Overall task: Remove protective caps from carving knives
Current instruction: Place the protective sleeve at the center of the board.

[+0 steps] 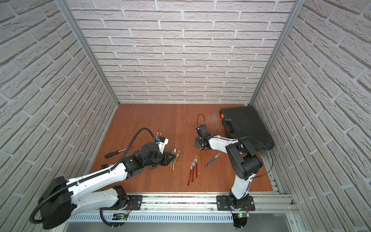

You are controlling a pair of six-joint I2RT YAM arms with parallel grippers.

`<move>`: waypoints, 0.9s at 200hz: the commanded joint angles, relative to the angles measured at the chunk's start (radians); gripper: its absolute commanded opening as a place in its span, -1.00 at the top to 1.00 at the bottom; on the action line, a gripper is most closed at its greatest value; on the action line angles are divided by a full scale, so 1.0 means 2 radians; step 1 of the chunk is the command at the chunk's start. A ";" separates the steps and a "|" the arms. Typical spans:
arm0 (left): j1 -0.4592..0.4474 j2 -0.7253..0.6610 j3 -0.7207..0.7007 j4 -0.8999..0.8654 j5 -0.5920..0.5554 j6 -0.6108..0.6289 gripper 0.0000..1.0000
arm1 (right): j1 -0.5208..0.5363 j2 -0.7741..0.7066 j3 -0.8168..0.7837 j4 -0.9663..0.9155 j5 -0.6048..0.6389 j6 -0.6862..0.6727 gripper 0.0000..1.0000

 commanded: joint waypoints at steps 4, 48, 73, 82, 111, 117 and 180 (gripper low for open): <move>0.006 0.002 0.001 0.004 0.005 0.006 1.00 | -0.005 0.002 0.005 0.006 0.008 -0.008 0.64; 0.024 0.004 0.019 -0.050 -0.007 0.020 1.00 | -0.005 -0.035 0.009 -0.015 0.004 -0.018 0.61; 0.048 0.011 0.029 -0.078 0.001 0.037 1.00 | -0.004 -0.074 -0.008 -0.021 -0.011 -0.020 0.58; 0.058 0.012 0.030 -0.084 0.005 0.042 1.00 | -0.003 -0.090 -0.017 -0.024 -0.017 -0.019 0.58; 0.089 0.019 0.046 -0.111 0.014 0.064 1.00 | 0.002 -0.153 -0.053 -0.026 -0.045 -0.011 0.54; 0.096 0.022 0.050 -0.119 0.014 0.071 1.00 | 0.004 -0.165 -0.059 -0.027 -0.052 -0.011 0.53; 0.165 0.070 0.097 -0.168 0.024 0.119 1.00 | 0.031 -0.291 -0.092 -0.075 -0.110 -0.012 0.32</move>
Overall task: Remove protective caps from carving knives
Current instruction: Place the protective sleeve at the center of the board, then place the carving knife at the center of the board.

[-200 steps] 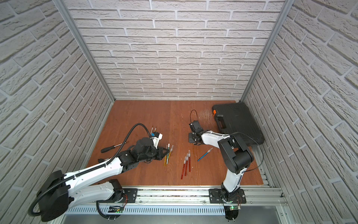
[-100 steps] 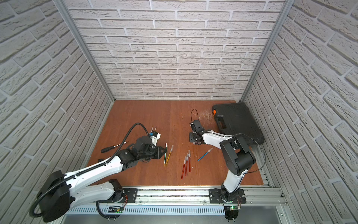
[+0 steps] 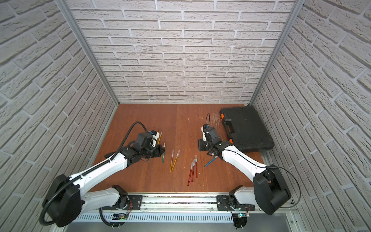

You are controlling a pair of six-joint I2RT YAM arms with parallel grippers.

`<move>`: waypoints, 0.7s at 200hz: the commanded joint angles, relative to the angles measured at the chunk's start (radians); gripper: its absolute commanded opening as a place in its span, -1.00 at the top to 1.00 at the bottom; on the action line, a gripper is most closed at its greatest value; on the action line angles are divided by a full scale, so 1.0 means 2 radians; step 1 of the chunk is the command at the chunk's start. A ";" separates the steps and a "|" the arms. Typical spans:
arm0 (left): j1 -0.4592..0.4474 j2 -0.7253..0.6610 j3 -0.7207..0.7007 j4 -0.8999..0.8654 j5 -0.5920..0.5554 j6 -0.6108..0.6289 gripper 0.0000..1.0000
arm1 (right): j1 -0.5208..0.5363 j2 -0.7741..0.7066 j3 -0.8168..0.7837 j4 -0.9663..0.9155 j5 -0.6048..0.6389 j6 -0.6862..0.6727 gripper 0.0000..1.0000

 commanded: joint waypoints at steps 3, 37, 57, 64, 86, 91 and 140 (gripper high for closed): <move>0.025 0.023 0.031 -0.030 0.007 0.037 1.00 | 0.010 -0.051 -0.008 -0.023 -0.032 -0.001 0.31; 0.056 0.083 0.076 -0.043 0.001 0.066 1.00 | 0.012 -0.096 -0.007 -0.061 -0.065 -0.010 0.18; 0.065 0.124 0.109 -0.055 -0.009 0.083 1.00 | 0.012 -0.115 -0.005 -0.081 -0.081 -0.016 0.12; 0.069 0.138 0.120 -0.057 -0.012 0.089 1.00 | 0.012 -0.121 -0.005 -0.086 -0.089 -0.017 0.10; 0.076 0.180 0.155 -0.061 -0.021 0.101 1.00 | 0.012 -0.141 -0.004 -0.091 -0.106 -0.019 0.03; 0.076 0.189 0.163 -0.063 -0.024 0.103 1.00 | 0.012 -0.143 -0.004 -0.091 -0.107 -0.019 0.01; 0.077 0.265 0.232 -0.086 -0.056 0.129 1.00 | 0.012 -0.141 -0.010 -0.076 -0.135 -0.010 -0.33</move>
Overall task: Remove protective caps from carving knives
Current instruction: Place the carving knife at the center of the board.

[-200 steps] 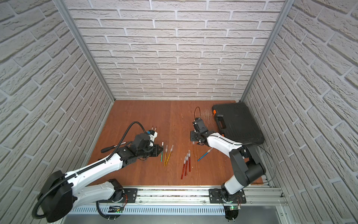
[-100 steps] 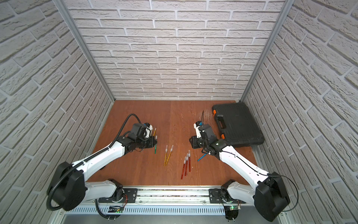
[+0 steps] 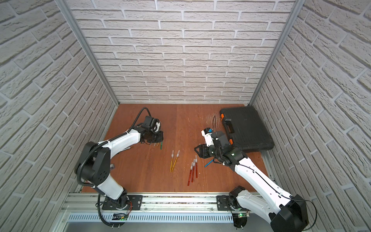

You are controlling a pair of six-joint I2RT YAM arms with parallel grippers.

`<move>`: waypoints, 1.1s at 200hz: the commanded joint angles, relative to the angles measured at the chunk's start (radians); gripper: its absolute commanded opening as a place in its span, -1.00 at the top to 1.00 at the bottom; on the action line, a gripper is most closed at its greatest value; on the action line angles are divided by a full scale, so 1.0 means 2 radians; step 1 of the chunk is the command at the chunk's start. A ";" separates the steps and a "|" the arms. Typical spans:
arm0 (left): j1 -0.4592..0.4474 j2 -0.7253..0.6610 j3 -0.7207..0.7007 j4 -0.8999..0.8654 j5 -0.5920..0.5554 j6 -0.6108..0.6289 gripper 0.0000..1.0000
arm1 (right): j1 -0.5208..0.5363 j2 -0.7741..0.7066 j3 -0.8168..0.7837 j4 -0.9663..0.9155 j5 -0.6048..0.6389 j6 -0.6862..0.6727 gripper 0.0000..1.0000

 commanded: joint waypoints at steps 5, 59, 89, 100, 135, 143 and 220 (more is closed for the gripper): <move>0.003 0.030 0.036 -0.024 -0.028 0.030 1.00 | 0.002 0.000 -0.007 0.015 -0.026 0.001 -0.36; 0.003 0.081 0.072 -0.034 -0.064 0.050 1.00 | 0.003 0.003 -0.017 0.027 -0.038 0.008 -0.73; 0.003 0.099 0.081 -0.030 -0.070 0.048 1.00 | 0.003 -0.005 -0.022 0.028 -0.035 0.011 -0.89; 0.003 0.106 0.087 -0.034 -0.078 0.047 1.00 | 0.003 -0.007 -0.024 0.025 -0.035 0.011 -0.89; 0.001 0.129 0.106 -0.043 -0.083 0.042 1.00 | 0.003 -0.017 -0.031 0.019 -0.031 0.009 -0.90; 0.001 0.134 0.110 -0.044 -0.086 0.041 1.00 | 0.003 -0.019 -0.032 0.018 -0.030 0.009 -0.91; -0.005 0.165 0.135 -0.054 -0.096 0.038 0.95 | 0.003 -0.036 -0.039 0.010 -0.021 0.009 -0.92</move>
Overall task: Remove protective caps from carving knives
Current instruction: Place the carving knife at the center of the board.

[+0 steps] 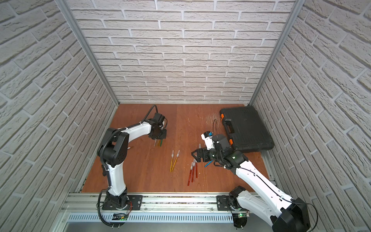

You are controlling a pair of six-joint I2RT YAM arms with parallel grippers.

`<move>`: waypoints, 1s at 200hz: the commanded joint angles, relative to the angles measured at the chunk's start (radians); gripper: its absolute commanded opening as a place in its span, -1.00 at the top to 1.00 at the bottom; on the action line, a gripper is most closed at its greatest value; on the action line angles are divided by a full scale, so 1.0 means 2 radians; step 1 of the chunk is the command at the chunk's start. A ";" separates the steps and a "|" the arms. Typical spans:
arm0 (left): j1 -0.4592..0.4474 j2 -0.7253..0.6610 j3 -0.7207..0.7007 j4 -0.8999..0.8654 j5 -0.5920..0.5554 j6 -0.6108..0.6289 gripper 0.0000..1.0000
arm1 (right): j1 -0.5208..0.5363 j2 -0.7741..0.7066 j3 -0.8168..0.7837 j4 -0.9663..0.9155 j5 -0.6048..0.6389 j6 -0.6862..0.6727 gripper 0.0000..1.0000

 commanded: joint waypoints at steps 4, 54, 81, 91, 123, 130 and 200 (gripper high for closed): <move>-0.005 0.012 0.016 -0.012 -0.010 0.000 0.94 | 0.002 -0.011 -0.006 0.007 0.007 0.002 -0.92; -0.007 0.019 0.023 -0.019 -0.016 -0.004 0.82 | 0.003 -0.012 -0.006 0.005 0.009 -0.001 -0.93; -0.009 0.014 0.023 -0.019 -0.018 -0.007 0.80 | 0.003 -0.012 -0.006 0.006 0.007 -0.001 -0.93; -0.010 0.011 0.022 -0.019 -0.017 -0.009 0.77 | 0.002 -0.012 -0.005 0.006 0.007 0.000 -0.94; -0.013 0.000 0.017 -0.016 -0.016 -0.013 0.71 | 0.002 -0.013 -0.007 0.009 0.006 0.001 -0.94; -0.012 -0.001 0.017 -0.016 -0.016 -0.014 0.70 | 0.002 -0.013 -0.007 0.011 0.006 0.002 -0.94; -0.015 -0.031 0.015 -0.030 -0.025 -0.019 0.63 | 0.003 -0.022 -0.016 0.029 0.004 0.014 -0.94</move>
